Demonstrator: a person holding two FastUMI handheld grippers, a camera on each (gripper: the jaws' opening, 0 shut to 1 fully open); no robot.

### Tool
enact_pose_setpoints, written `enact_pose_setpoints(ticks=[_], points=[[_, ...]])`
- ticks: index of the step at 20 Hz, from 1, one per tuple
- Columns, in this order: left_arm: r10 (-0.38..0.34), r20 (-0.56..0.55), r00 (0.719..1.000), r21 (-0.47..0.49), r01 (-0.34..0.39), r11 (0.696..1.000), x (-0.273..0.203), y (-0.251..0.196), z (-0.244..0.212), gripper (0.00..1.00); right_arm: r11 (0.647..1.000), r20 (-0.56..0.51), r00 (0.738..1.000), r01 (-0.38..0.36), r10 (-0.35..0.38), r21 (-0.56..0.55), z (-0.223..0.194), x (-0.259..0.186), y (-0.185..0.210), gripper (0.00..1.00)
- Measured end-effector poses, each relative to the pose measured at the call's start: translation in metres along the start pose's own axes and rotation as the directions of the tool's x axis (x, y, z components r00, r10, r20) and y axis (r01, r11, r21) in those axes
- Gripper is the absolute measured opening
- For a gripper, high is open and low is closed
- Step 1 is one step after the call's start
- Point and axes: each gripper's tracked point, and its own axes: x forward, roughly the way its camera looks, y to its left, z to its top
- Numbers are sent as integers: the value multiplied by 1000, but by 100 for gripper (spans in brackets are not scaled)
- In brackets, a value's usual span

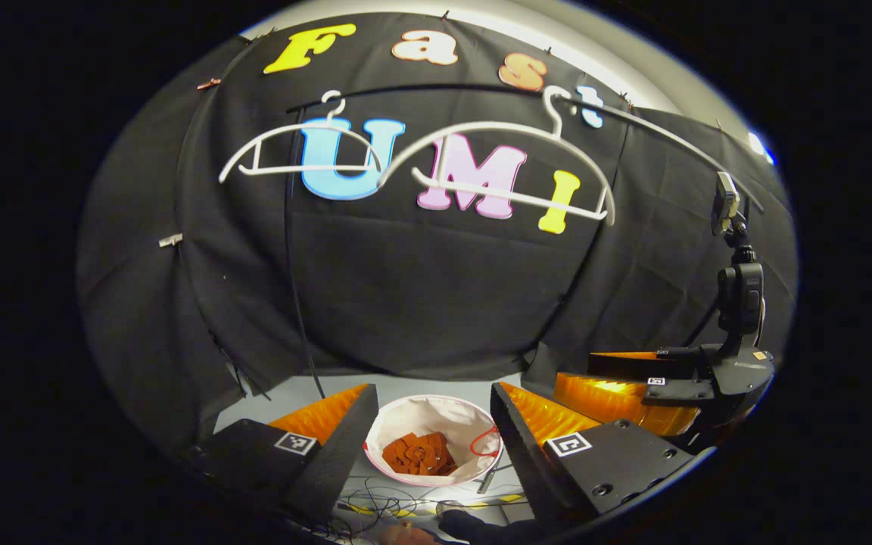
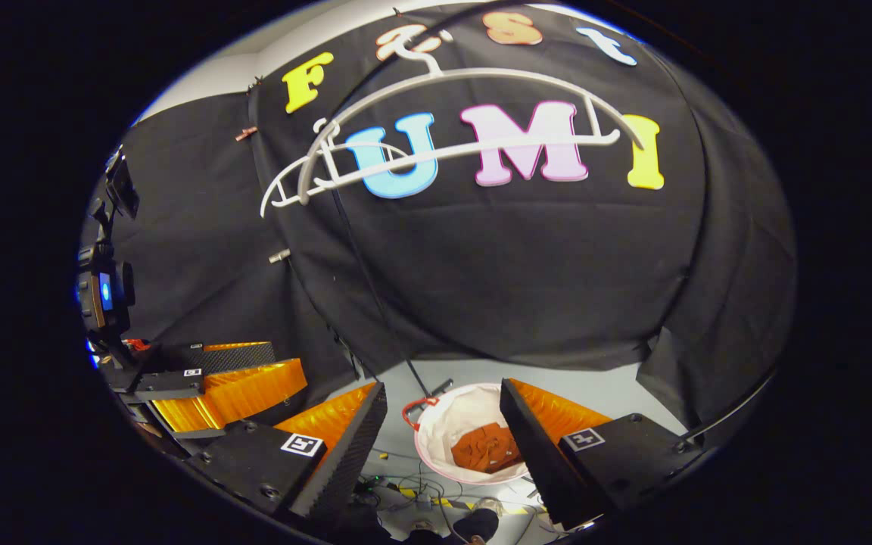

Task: Grasp the clothes on the hanger with both hands and then place them into the laundry hamper below.

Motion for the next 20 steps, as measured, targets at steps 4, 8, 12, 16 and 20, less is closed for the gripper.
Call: enact_pose_setpoints(ticks=[4, 8, 12, 16, 20], points=[[-30, 155, 987, 30, 25, 999, -64, 0, 40, 95, 1000, 172, 985, -7, 9, -14, 40, -50, 39, 100], [-48, 303, 952, 84, 24, 996, -113, -6, 65, 90, 1000, 314, 949, 2, 8, -29, 68, -98, 71, 98], [-78, 412, 908, 108, 37, 993, -148, -10, 83, 90, 996, 456, 890, 53, -11, -78, 97, -143, 88, 98], [-91, 496, 864, 128, 30, 991, -178, -11, 104, 94, 995, 580, 814, 60, 0, -84, 115, -177, 108, 98], [-107, 558, 823, 177, 8, 984, -199, -19, 121, 94, 993, 637, 771, 94, -31, -65, 127, -196, 110, 99]])
